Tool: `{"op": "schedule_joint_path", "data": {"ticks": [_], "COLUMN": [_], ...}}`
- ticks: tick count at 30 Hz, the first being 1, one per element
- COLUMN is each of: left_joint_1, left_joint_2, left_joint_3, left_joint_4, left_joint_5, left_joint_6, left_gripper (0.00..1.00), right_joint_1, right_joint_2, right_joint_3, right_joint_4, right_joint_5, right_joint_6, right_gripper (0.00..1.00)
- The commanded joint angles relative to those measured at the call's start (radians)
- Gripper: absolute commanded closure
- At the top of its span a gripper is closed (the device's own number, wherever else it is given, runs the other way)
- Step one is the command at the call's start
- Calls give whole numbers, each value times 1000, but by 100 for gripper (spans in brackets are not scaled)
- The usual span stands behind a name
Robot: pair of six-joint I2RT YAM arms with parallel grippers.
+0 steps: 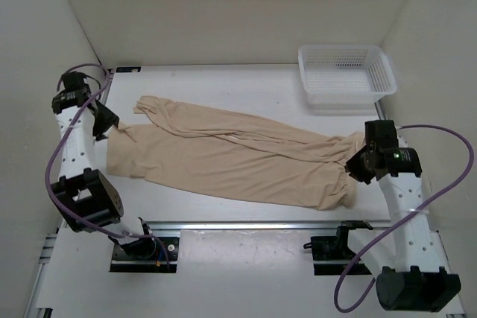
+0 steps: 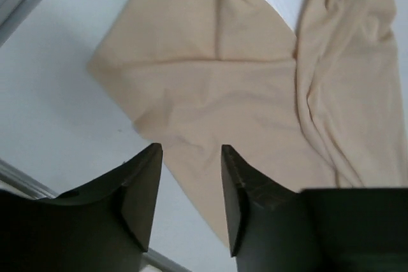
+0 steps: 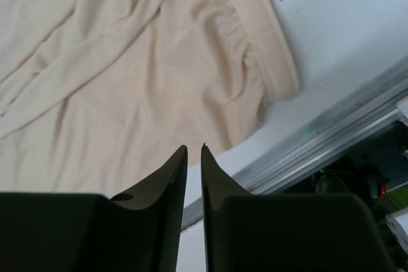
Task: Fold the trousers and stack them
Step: Flatten the trousers out
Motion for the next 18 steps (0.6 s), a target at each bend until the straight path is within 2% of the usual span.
{"op": "schedule_joint_path", "data": {"ticks": [1, 2, 3, 4, 6, 7, 9, 13, 14, 15, 17, 18], "left_joint_1": [-86, -103, -132, -141, -152, -152, -184, -235, -235, -250, -263, -263], "left_joint_2": [97, 127, 157, 191, 285, 315, 415, 608, 636, 662, 741, 765], "left_joint_3": [84, 107, 168, 200, 263, 332, 456, 646, 674, 699, 788, 811], "left_joint_4": [46, 46, 46, 27, 15, 1, -37, -89, -99, -99, -111, -111], "left_joint_5": [80, 80, 80, 80, 80, 89, 89, 63, 63, 72, 73, 73], "left_joint_6": [75, 85, 96, 96, 109, 109, 109, 109, 109, 109, 99, 99], "left_gripper": [50, 54, 59, 59, 59, 54, 53, 42, 32, 28, 25, 23], "right_joint_1": [6, 6, 6, 6, -23, -49, -98, -168, -180, -200, -220, -229], "right_joint_2": [85, 110, 168, 199, 291, 320, 416, 608, 636, 660, 731, 749], "right_joint_3": [72, 88, 109, 132, 190, 201, 240, 298, 324, 339, 384, 399], "right_joint_4": [134, 151, 151, 162, 197, 217, 255, 278, 287, 287, 287, 287], "right_joint_5": [-20, -6, 14, 35, 46, 46, -15, -78, -78, -78, -78, -49], "right_joint_6": [-17, -45, -45, -56, -80, -97, -122, -145, -155, -155, -168, -180], "right_gripper": [82, 92, 96, 100, 100, 100, 100, 91, 86, 86, 83, 78]}}
